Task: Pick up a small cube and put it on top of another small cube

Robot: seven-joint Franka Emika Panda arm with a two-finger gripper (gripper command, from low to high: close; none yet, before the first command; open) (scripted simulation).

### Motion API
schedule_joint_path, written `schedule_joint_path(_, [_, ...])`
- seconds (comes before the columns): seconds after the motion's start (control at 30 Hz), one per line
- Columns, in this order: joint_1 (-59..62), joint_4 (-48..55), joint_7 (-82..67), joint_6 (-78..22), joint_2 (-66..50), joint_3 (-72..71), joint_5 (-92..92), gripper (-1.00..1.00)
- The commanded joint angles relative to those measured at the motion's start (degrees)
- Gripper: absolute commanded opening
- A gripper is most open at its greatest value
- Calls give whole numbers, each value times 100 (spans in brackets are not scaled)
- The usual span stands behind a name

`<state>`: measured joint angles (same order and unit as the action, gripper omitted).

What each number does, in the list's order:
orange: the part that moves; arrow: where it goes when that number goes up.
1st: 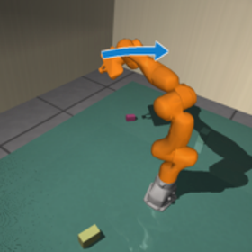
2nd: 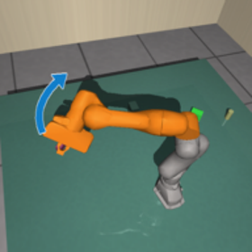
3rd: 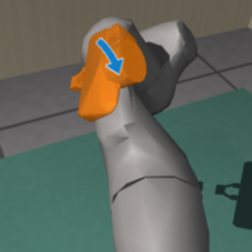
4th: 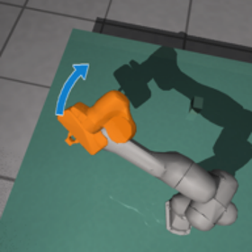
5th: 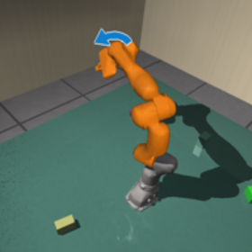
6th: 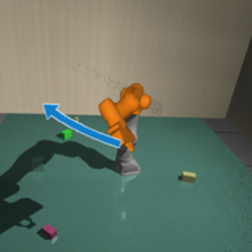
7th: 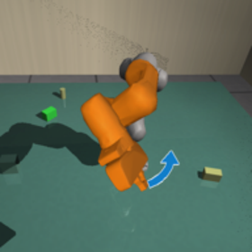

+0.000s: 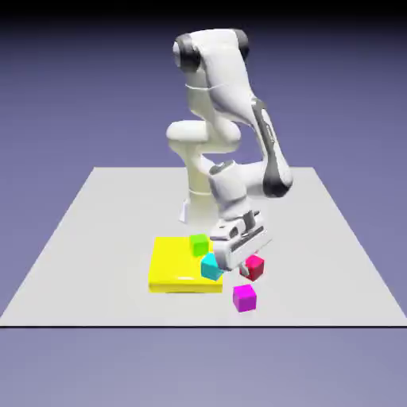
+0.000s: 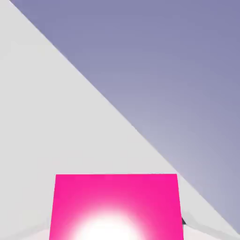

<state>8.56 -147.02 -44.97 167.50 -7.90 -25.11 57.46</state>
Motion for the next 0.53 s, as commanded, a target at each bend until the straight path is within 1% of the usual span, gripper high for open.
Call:
schedule_joint_path(0.0, [148, -48, -249, -56, 67, -84, 123, -100])
schedule_joint_path(0.07, [442, -142, -745, -179, 202, -253, 369, -100])
schedule_joint_path(0.13, [452, -146, -763, -184, 206, -258, 378, -100])
schedule_joint_path(0.4, [766, 588, -2143, 908, -1417, -882, 1486, -100])
schedule_joint_path(0.43, [766, 588, -2143, 908, -1418, -882, 1486, 100])
schedule_joint_path(0.5, [726, 495, -1967, 768, -1210, -802, 1345, 100])
